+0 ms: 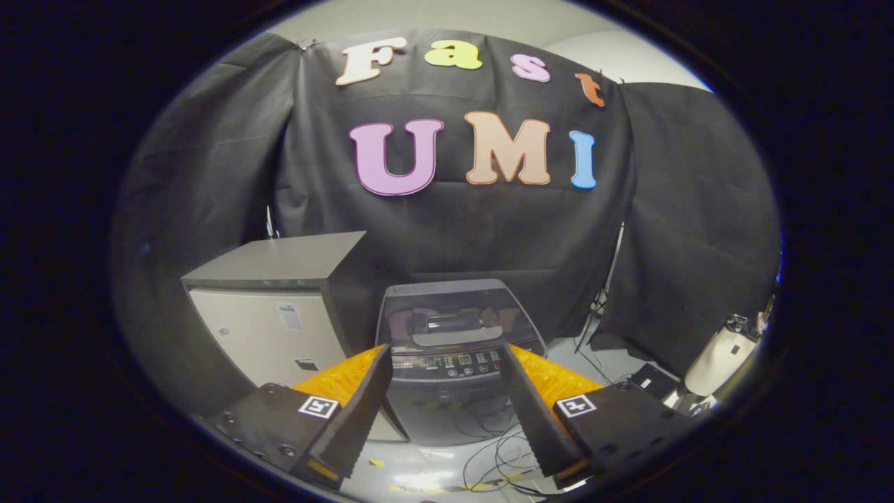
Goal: Put the clothes into the washing machine and then close the washing machine lid.
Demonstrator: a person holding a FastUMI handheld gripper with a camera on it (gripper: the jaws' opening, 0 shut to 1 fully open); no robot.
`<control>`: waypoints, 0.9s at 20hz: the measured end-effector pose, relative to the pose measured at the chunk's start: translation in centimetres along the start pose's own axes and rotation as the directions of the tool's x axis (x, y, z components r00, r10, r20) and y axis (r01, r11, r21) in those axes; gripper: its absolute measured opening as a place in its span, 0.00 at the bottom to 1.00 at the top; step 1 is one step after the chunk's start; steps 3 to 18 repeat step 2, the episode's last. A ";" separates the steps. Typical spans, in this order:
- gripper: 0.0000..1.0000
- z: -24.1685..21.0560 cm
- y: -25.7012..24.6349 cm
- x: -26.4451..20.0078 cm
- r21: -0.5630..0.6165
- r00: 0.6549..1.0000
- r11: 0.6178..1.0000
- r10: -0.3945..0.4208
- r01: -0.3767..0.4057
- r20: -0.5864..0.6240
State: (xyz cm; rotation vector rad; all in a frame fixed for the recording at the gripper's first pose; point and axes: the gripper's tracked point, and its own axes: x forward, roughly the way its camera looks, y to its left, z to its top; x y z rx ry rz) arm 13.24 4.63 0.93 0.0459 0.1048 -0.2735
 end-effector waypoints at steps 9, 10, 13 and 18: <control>0.97 -0.1 0.7 0.3 -0.005 1.000 1.000 -0.011 0.011 -0.001; 0.97 -0.1 0.7 0.3 -0.005 1.000 1.000 -0.011 0.011 -0.001; 0.97 -0.1 0.7 0.3 -0.005 1.000 1.000 -0.011 0.011 -0.001; 0.97 -0.1 0.7 0.3 -0.005 1.000 1.000 -0.011 0.011 -0.001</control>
